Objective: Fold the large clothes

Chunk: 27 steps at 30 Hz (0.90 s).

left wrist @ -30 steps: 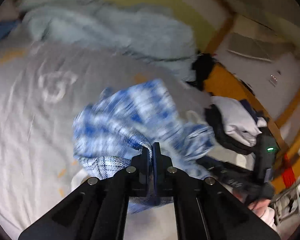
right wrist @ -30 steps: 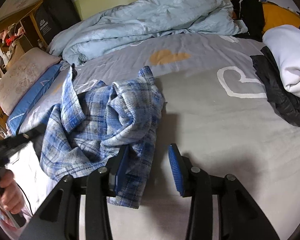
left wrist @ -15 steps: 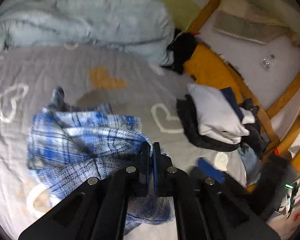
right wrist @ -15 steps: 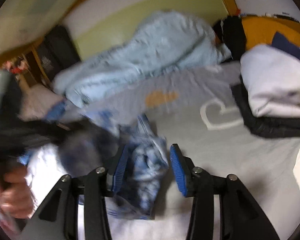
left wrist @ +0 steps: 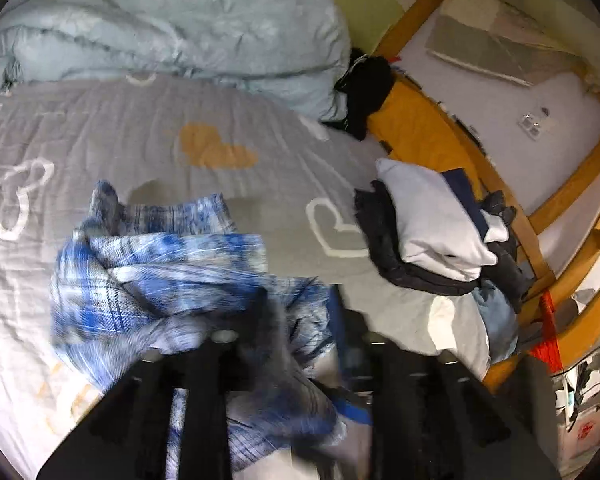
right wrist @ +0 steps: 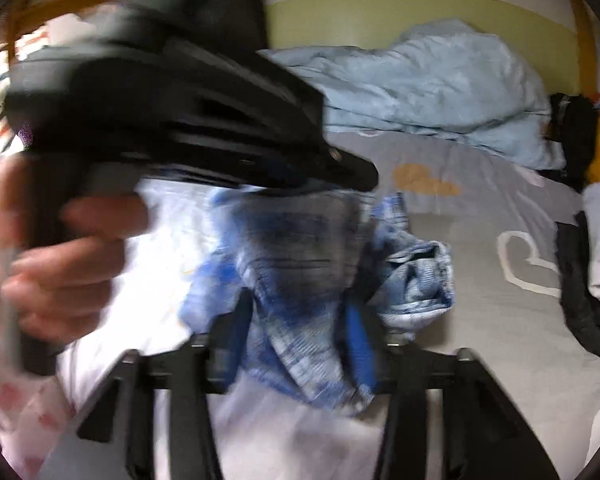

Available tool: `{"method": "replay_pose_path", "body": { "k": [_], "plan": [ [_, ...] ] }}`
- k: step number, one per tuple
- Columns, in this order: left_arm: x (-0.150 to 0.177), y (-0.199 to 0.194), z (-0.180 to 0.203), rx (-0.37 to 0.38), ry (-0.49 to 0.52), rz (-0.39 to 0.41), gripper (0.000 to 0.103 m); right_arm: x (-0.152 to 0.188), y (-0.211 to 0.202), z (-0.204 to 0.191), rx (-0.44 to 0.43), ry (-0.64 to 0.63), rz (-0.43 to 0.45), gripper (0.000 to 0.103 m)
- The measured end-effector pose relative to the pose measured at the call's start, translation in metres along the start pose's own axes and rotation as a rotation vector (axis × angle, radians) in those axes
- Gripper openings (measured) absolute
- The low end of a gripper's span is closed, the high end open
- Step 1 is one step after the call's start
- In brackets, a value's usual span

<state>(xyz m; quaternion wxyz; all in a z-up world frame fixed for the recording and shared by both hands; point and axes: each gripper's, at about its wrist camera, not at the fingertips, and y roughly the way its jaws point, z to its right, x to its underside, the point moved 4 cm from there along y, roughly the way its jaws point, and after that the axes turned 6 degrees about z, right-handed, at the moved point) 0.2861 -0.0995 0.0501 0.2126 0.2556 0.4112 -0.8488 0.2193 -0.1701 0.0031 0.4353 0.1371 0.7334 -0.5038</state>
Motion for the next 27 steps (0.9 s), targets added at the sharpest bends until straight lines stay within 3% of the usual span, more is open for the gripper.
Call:
{"method": "replay_pose_path", "body": {
  "k": [1,4,6,8,11,13,17,20,21,24,25,26,27],
  "plan": [
    [0.000,-0.012,0.001,-0.037,0.013,0.053,0.034,0.000,0.005,0.004,0.010,0.032,-0.001,0.014],
    [0.002,-0.046,0.007,-0.004,0.061,0.139,0.041,-0.003,0.009,0.022,0.034,0.151,0.021,0.012],
    [0.005,-0.074,0.006,-0.023,0.094,0.205,0.055,-0.006,0.005,0.035,0.076,0.209,0.047,0.010],
    [0.009,-0.093,0.000,-0.103,0.149,0.253,0.069,-0.010,-0.001,0.047,0.100,0.260,0.077,0.010],
    [0.020,-0.094,-0.018,-0.263,0.216,0.245,0.070,-0.014,-0.003,0.054,0.084,0.293,0.078,0.010],
    [0.032,-0.079,-0.043,-0.328,0.170,0.179,0.069,-0.012,-0.005,0.051,0.093,0.279,0.085,0.009],
    [0.060,-0.044,-0.092,-0.298,-0.010,0.073,0.068,-0.012,-0.014,0.043,0.052,0.253,0.085,0.008],
    [0.082,-0.020,-0.102,-0.186,-0.065,0.021,0.067,-0.014,-0.018,0.034,0.023,0.184,0.075,0.009],
    [0.088,-0.013,-0.100,-0.149,-0.062,-0.009,0.067,-0.014,-0.018,0.030,0.018,0.167,0.073,0.009],
    [0.099,-0.007,-0.092,-0.175,0.030,0.003,0.068,-0.016,-0.020,0.019,0.050,0.125,0.063,0.015],
    [0.101,-0.007,-0.091,-0.175,0.039,0.007,0.068,-0.018,-0.023,0.012,0.036,0.101,0.078,0.022],
    [0.102,-0.006,-0.093,-0.174,0.032,0.013,0.068,-0.021,-0.028,0.005,0.030,0.068,0.094,0.038],
    [0.103,-0.006,-0.095,-0.170,0.022,0.015,0.068,-0.023,-0.031,0.002,0.038,0.043,0.108,0.044]
  ]
}}
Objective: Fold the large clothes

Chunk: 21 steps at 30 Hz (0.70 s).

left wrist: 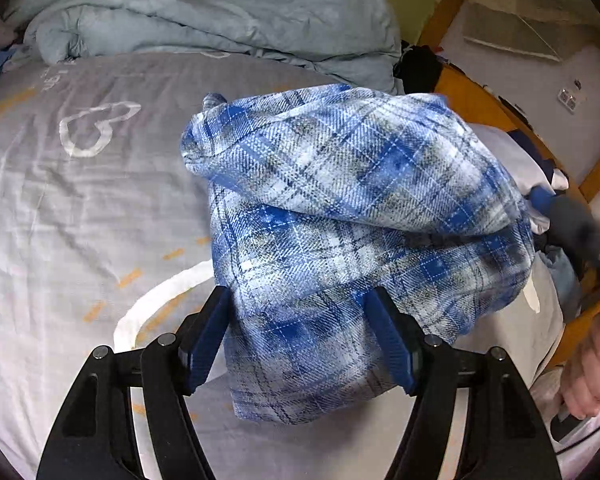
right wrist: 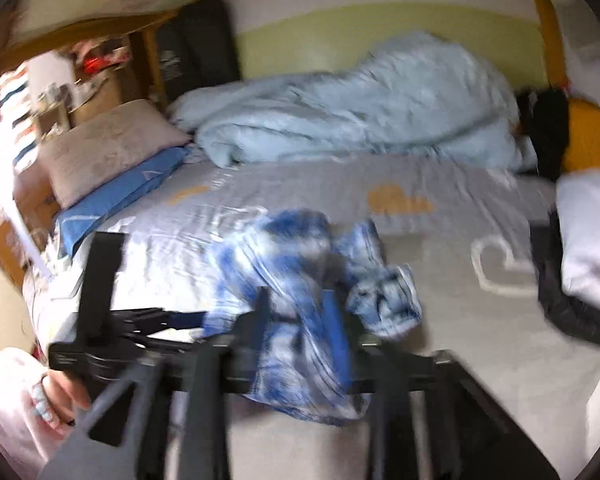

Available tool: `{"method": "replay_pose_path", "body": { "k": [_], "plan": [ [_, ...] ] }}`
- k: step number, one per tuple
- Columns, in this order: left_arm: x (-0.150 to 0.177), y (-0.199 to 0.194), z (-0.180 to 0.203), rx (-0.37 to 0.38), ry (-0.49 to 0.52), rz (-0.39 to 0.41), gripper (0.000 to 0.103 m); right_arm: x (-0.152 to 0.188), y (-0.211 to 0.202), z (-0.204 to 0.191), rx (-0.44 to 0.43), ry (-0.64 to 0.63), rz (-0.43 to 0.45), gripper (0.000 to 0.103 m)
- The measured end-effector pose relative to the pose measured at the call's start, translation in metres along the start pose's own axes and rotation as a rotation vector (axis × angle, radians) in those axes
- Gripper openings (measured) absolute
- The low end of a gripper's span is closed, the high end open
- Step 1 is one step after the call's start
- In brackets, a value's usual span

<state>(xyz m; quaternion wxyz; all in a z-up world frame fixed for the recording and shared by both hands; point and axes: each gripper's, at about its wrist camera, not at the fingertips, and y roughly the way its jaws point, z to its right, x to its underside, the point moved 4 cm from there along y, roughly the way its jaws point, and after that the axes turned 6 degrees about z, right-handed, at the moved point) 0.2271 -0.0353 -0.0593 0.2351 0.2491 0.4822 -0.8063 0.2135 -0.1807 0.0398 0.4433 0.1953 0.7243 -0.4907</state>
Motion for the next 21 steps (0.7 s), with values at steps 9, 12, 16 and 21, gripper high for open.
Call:
{"method": "replay_pose_path", "body": {
  "k": [9,12,16,21],
  "plan": [
    [0.010,0.000,0.013,0.000,0.056,0.035,0.068,-0.016,0.044,-0.030,0.007,-0.138,-0.067,0.043],
    [0.013,-0.003,0.011,0.015,0.048,0.046,0.068,-0.011,0.064,-0.041,-0.007,-0.219,-0.112,0.043],
    [0.014,-0.002,0.011,0.014,0.051,0.052,0.069,-0.009,0.083,-0.033,0.103,-0.252,-0.121,0.008],
    [0.015,-0.003,0.013,0.017,0.058,0.065,0.070,-0.033,0.059,0.013,0.147,-0.019,0.034,0.004]
  ]
}}
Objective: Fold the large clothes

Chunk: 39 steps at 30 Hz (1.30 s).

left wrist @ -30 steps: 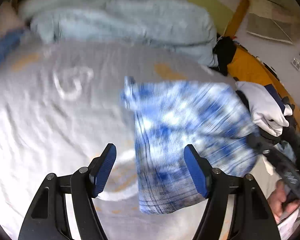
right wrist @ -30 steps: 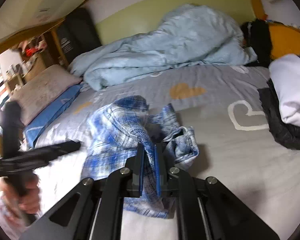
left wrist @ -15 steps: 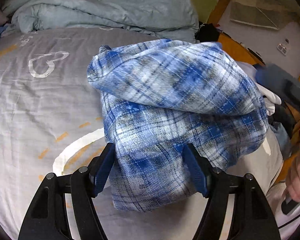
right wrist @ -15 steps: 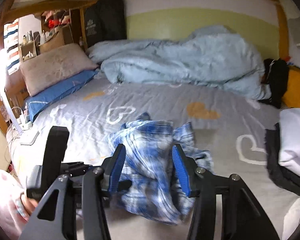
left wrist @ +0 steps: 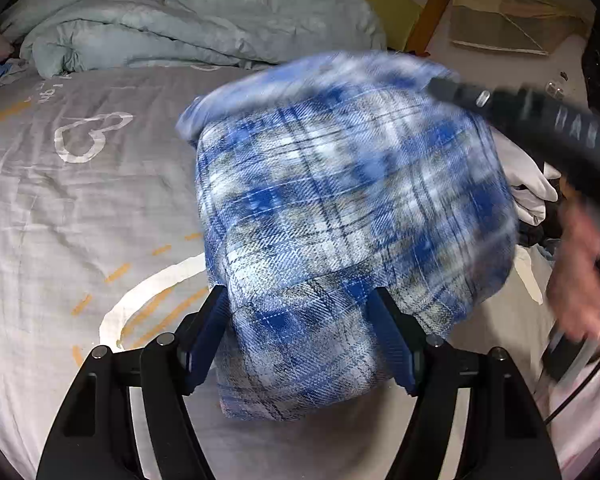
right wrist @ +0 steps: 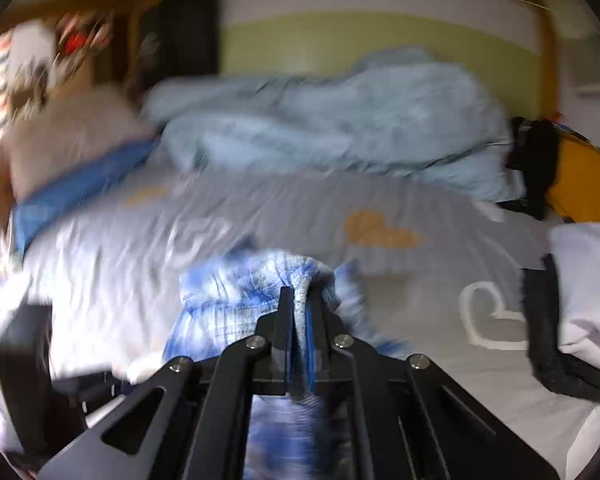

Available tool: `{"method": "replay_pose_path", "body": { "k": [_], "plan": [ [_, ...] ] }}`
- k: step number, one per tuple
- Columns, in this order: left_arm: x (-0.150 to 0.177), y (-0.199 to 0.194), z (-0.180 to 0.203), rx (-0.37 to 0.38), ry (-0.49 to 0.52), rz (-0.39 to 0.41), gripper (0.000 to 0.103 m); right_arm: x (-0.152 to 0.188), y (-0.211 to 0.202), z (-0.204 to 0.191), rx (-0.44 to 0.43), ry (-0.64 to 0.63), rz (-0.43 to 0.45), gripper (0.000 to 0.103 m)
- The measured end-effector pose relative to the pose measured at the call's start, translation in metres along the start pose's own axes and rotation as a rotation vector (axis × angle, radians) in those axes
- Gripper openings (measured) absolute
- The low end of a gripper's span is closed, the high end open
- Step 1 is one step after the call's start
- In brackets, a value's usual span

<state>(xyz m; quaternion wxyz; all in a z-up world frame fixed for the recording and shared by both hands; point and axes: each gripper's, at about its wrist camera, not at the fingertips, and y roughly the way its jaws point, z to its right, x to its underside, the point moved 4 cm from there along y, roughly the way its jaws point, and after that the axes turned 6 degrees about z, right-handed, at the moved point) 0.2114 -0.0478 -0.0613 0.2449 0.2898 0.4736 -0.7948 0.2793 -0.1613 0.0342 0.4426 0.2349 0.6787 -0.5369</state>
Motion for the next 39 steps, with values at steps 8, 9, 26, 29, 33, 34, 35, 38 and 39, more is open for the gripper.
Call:
{"method": "replay_pose_path", "body": {
  "k": [8,9,26,29,33,34,35,38,39],
  "plan": [
    [0.005,-0.001,0.012,-0.028,0.065,0.004,0.071,0.004,0.014,0.043,0.079,0.141,-0.059,0.003],
    [0.004,0.001,0.009,-0.026,0.059,0.002,0.071,0.013,0.021,0.048,0.095,0.153,-0.094,0.003],
    [0.001,0.000,-0.002,-0.017,-0.005,-0.014,0.072,0.026,-0.025,0.065,-0.048,0.243,-0.092,0.026],
    [0.001,-0.001,0.000,-0.024,-0.005,-0.019,0.072,0.030,-0.020,0.055,-0.022,0.202,-0.111,0.038],
    [0.001,-0.001,0.000,-0.032,-0.012,-0.020,0.074,0.040,-0.016,0.057,0.032,0.208,-0.135,0.088],
    [0.001,-0.001,0.001,-0.039,-0.007,-0.018,0.076,0.042,-0.020,0.060,0.055,0.224,-0.123,0.093],
    [0.001,-0.002,0.002,-0.044,-0.004,-0.016,0.078,0.043,-0.023,0.064,0.067,0.238,-0.118,0.096],
    [0.000,-0.003,0.003,-0.054,-0.005,-0.008,0.087,0.053,-0.023,0.072,0.053,0.294,-0.153,0.098],
    [0.000,-0.003,0.003,-0.058,-0.005,-0.008,0.089,0.055,-0.023,0.074,0.052,0.309,-0.159,0.098]
  ]
}}
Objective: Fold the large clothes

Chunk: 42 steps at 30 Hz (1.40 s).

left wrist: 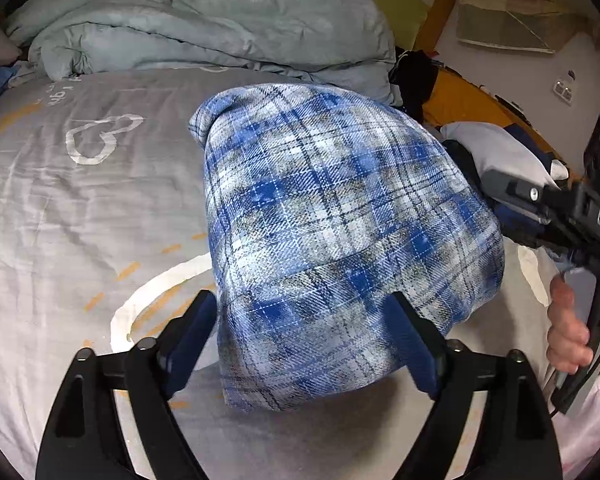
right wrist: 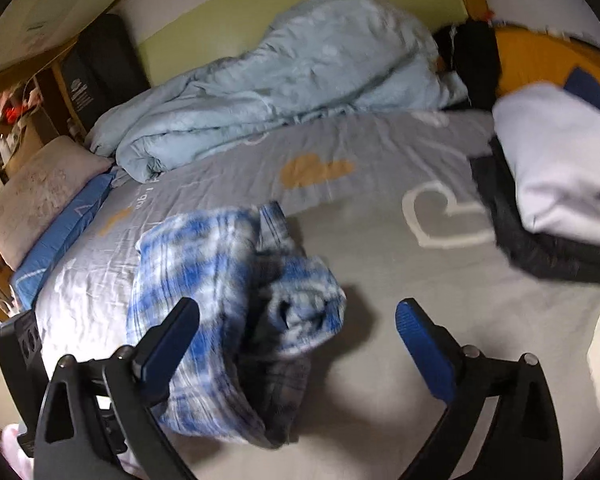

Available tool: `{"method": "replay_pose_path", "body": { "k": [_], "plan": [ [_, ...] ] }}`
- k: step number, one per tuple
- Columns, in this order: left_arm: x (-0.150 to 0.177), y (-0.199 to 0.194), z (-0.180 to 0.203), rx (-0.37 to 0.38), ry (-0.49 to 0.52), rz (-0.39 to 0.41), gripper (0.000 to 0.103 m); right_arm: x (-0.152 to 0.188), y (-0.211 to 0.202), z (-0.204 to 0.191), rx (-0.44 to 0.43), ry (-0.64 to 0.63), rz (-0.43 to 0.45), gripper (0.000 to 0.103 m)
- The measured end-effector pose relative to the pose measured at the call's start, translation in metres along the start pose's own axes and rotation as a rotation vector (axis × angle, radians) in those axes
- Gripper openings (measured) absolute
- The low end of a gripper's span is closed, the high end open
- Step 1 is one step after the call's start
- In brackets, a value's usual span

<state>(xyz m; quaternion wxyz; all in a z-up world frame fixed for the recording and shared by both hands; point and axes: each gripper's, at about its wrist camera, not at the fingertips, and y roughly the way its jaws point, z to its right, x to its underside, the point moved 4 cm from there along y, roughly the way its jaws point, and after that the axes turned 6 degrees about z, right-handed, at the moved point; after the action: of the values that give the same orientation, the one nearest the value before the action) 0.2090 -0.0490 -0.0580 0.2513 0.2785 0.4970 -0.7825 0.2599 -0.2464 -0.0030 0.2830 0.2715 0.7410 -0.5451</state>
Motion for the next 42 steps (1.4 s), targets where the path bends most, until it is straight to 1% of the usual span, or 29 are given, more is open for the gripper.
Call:
{"method": "replay_pose_path", "body": {
  "k": [2,3,4,6,7,8,10,13,14,16,17,18,19,20,21,22,23,24,25,26,27,29,31,32,33,35,37,39,42],
  "plan": [
    [-0.001,-0.002,0.003,-0.008,0.018,0.000,0.097,0.008,0.001,0.004,0.002,0.033,-0.018,0.099],
    [-0.002,-0.004,0.005,-0.013,0.044,0.007,0.097,0.010,0.001,0.004,-0.001,0.034,-0.020,0.099],
    [-0.003,-0.006,0.008,-0.017,0.072,0.021,0.097,0.015,0.001,0.000,-0.010,0.016,-0.023,0.099],
    [-0.008,-0.016,0.012,-0.049,0.126,0.073,0.102,0.020,0.002,-0.011,-0.013,-0.047,-0.031,0.099],
    [-0.011,-0.020,0.011,-0.059,0.127,0.096,0.103,0.025,0.004,-0.017,-0.022,-0.089,-0.038,0.100],
    [-0.014,-0.023,0.009,-0.058,0.116,0.111,0.103,0.027,0.006,-0.021,-0.033,-0.102,-0.047,0.100],
    [-0.019,-0.025,0.000,-0.060,0.071,0.116,0.103,0.035,0.013,-0.021,-0.071,-0.078,-0.081,0.100],
    [-0.024,-0.015,-0.021,-0.030,-0.040,0.080,0.103,0.045,0.029,-0.009,-0.116,0.024,-0.126,0.100],
    [-0.024,-0.011,-0.028,-0.009,-0.083,0.064,0.103,0.047,0.035,-0.002,-0.125,0.071,-0.130,0.100],
    [-0.024,-0.002,-0.036,0.073,-0.172,0.034,0.103,0.049,0.042,0.005,-0.172,0.127,-0.124,0.099],
    [-0.024,0.007,-0.040,0.124,-0.217,0.011,0.102,0.049,0.045,0.005,-0.195,0.141,-0.129,0.097],
    [-0.023,0.016,-0.043,0.158,-0.249,-0.018,0.102,0.051,0.049,0.004,-0.226,0.154,-0.139,0.094],
    [-0.020,0.026,-0.046,0.181,-0.273,-0.053,0.100,0.052,0.054,0.003,-0.265,0.169,-0.153,0.083],
    [-0.017,0.039,-0.048,0.210,-0.305,-0.099,0.092,0.054,0.060,0.002,-0.306,0.192,-0.172,0.066],
    [-0.014,0.046,-0.050,0.246,-0.344,-0.115,0.088,0.056,0.065,0.001,-0.346,0.222,-0.189,0.057],
    [-0.013,0.050,-0.053,0.275,-0.389,-0.108,0.075,0.057,0.067,0.002,-0.341,0.242,-0.193,0.051],
    [-0.013,0.049,-0.053,0.282,-0.400,-0.093,0.065,0.056,0.068,0.002,-0.335,0.252,-0.187,0.044],
    [-0.016,0.046,-0.050,0.281,-0.386,-0.080,0.061,0.054,0.067,0.000,-0.344,0.250,-0.179,0.041],
    [-0.022,0.039,-0.043,0.276,-0.338,-0.058,0.055,0.051,0.064,-0.002,-0.349,0.243,-0.173,0.037],
    [-0.028,0.032,-0.035,0.270,-0.290,-0.037,0.052,0.045,0.058,-0.007,-0.349,0.218,-0.156,0.034],
    [-0.034,0.025,-0.027,0.272,-0.255,-0.016,0.052,0.038,0.050,-0.012,-0.345,0.187,-0.133,0.034],
    [-0.052,0.007,-0.010,0.297,-0.226,0.032,0.051,0.018,0.028,-0.020,-0.340,0.123,-0.061,0.034],
    [-0.073,-0.008,0.012,0.314,-0.173,0.081,0.051,-0.002,0.008,-0.020,-0.353,0.119,-0.004,0.034],
    [-0.087,-0.018,0.031,0.320,-0.129,0.116,0.051,-0.015,-0.008,-0.019,-0.351,0.113,0.034,0.034],
    [-0.099,-0.024,0.048,0.328,-0.096,0.138,0.051,-0.025,-0.020,-0.016,-0.341,0.101,0.064,0.034],
    [-0.125,-0.030,0.087,0.357,-0.046,0.161,0.051,-0.052,-0.051,-0.010,-0.280,0.050,0.140,0.034],
    [-0.152,-0.029,0.129,0.403,-0.006,0.172,0.051,-0.082,-0.088,0.008,-0.209,0.024,0.230,0.034],
    [-0.175,-0.023,0.175,0.449,0.045,0.186,0.051,-0.106,-0.118,0.036,-0.172,0.047,0.298,0.034],
    [-0.199,-0.006,0.243,0.503,0.124,0.199,0.051,-0.133,-0.153,0.081,-0.100,0.076,0.373,0.035]
  ]
}}
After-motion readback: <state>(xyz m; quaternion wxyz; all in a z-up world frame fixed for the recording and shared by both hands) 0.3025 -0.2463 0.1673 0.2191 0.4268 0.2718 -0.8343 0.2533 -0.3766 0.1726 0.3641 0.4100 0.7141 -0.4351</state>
